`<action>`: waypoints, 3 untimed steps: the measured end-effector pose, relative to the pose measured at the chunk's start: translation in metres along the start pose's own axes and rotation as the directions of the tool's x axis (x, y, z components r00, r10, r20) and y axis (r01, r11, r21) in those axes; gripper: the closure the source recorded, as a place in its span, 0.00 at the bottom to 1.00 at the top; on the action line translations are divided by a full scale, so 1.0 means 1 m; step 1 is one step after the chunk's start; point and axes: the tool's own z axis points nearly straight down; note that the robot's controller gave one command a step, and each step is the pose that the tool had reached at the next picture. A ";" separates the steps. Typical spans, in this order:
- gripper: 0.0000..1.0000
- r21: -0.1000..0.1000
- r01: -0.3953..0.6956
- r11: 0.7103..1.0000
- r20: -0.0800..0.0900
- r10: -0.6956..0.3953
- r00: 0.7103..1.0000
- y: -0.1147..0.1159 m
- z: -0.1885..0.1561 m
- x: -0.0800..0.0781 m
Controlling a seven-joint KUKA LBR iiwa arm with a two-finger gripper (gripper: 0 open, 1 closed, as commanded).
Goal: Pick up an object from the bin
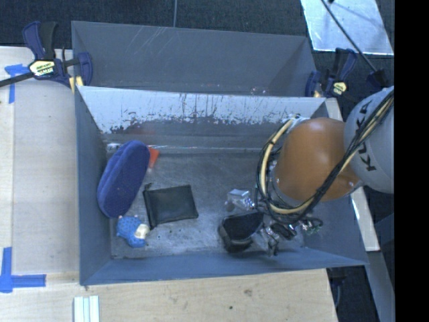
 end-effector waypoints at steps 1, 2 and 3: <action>0.00 0.002 0.070 0.998 0.000 -0.070 0.998 -0.038 -0.006 0.005; 0.00 -0.001 0.097 0.995 -0.003 -0.097 0.995 -0.052 0.032 0.006; 0.00 -0.001 0.094 0.996 -0.002 -0.094 0.996 -0.053 0.032 0.005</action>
Offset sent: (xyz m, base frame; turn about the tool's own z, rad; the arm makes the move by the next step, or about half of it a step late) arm 0.0119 -0.0340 0.0062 -0.0735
